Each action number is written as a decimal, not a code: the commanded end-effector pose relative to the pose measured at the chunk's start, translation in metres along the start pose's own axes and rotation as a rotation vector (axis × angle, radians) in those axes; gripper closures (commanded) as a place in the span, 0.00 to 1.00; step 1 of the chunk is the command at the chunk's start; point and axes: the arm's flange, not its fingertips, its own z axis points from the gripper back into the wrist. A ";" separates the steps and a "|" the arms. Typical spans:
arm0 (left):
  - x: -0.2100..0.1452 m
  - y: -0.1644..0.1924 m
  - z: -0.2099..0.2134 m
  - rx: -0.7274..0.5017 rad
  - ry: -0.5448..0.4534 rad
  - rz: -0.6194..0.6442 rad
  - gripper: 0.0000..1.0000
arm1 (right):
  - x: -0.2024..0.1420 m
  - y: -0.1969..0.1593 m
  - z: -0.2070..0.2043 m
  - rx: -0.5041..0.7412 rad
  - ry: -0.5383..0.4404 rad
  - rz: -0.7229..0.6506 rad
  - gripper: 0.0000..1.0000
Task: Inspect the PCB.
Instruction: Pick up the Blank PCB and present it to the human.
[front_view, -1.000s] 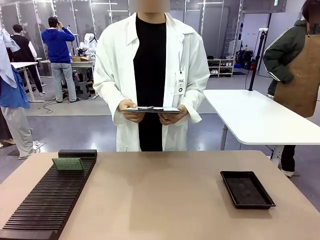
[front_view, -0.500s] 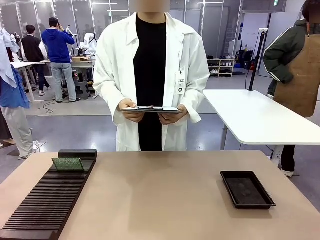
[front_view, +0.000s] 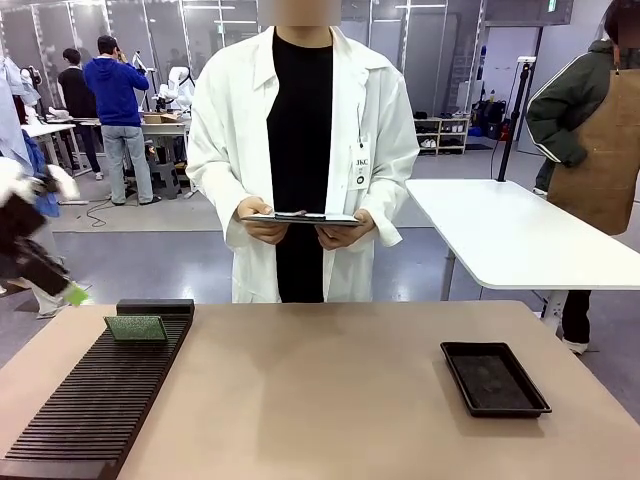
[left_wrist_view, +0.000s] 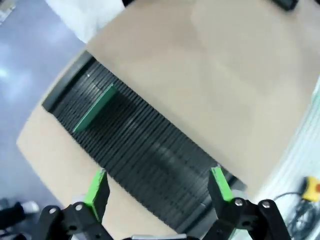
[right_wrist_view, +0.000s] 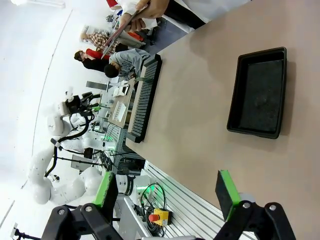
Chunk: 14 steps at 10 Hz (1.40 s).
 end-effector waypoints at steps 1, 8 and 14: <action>0.013 0.022 -0.049 0.029 0.078 -0.169 0.00 | -0.001 0.000 0.000 0.004 0.002 0.004 0.00; 0.017 0.012 -0.103 0.016 0.212 -0.276 0.00 | -0.001 0.000 0.000 0.004 0.002 0.004 0.00; 0.017 0.062 -0.126 -0.059 0.237 -0.621 0.00 | -0.001 0.000 0.000 0.004 0.002 0.004 0.00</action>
